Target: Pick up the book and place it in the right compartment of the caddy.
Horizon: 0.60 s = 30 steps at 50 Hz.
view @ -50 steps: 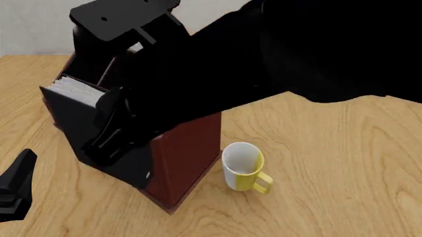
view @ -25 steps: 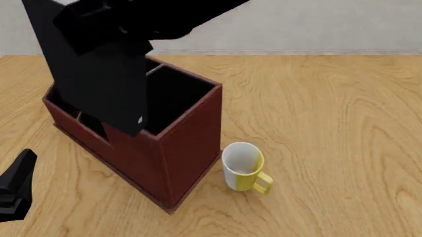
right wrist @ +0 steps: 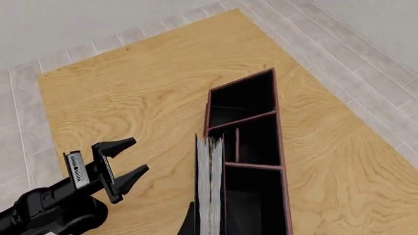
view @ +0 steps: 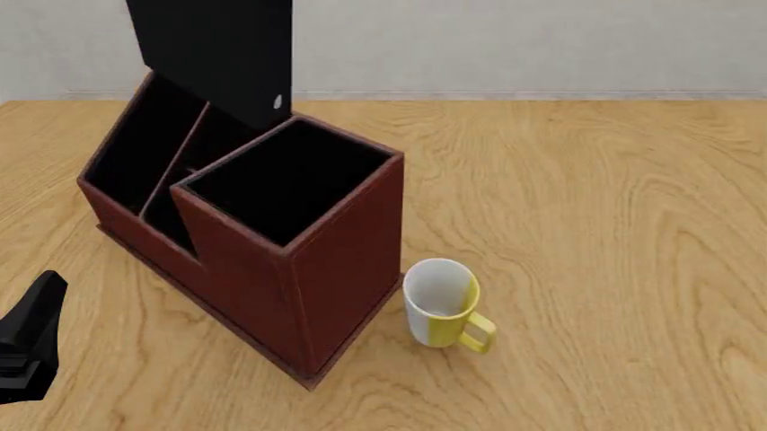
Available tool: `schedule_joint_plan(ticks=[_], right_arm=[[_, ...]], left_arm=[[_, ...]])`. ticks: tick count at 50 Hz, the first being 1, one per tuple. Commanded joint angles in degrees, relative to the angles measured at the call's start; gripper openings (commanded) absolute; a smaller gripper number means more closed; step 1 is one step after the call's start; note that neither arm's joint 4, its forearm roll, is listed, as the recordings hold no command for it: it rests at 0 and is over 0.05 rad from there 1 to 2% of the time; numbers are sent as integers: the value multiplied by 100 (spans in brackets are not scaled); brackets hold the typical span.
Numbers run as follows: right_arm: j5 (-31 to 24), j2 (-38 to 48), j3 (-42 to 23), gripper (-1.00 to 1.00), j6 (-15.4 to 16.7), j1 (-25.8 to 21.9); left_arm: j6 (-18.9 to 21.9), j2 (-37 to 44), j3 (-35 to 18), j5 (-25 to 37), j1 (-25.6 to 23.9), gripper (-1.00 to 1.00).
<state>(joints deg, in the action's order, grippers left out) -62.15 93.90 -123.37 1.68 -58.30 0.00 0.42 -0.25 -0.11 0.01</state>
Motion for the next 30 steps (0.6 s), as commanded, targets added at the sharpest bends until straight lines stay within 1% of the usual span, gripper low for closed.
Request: schedule_joint_plan(ticks=[1, 7, 10, 11, 12, 13, 14, 15, 18, 20, 21, 22, 30], right_arm=[[-757, 637, -1506, -100, -122, 337], [-774, 743, -1472, -100, 67, 606], [-775, 793, -1393, -100, -40, 736], [-775, 803, -1355, -100, -140, 861], [-775, 803, -1355, -100, -140, 861], [-775, 794, -1221, -100, -111, 1114], [-775, 835, -1261, -100, -154, 1087], [-775, 857, -1307, -100, -40, 1137], [-775, 918, -1326, -100, -22, 1290], [-775, 949, -1323, -100, -118, 1324], [-775, 961, -1340, -100, -106, 1336], [-775, 985, -1332, -100, -213, 1330], [-775, 1128, -1453, -100, -210, 1400]], left_arm=[[0, 0, 0, 0, 1, 100], [2, 1, 0, 0, 0, 100], [1, 0, 0, 0, 1, 100], [1, 0, 0, 0, 1, 100], [0, 1, 0, 0, 1, 100], [1, 1, 0, 0, -1, 100], [0, 0, 0, 0, 0, 100], [2, 0, 0, 0, 0, 100], [0, 0, 0, 0, 1, 100], [1, 0, 0, 0, 0, 100], [0, 0, 0, 0, 0, 100], [0, 0, 0, 0, 0, 100], [1, 0, 0, 0, 0, 100]])
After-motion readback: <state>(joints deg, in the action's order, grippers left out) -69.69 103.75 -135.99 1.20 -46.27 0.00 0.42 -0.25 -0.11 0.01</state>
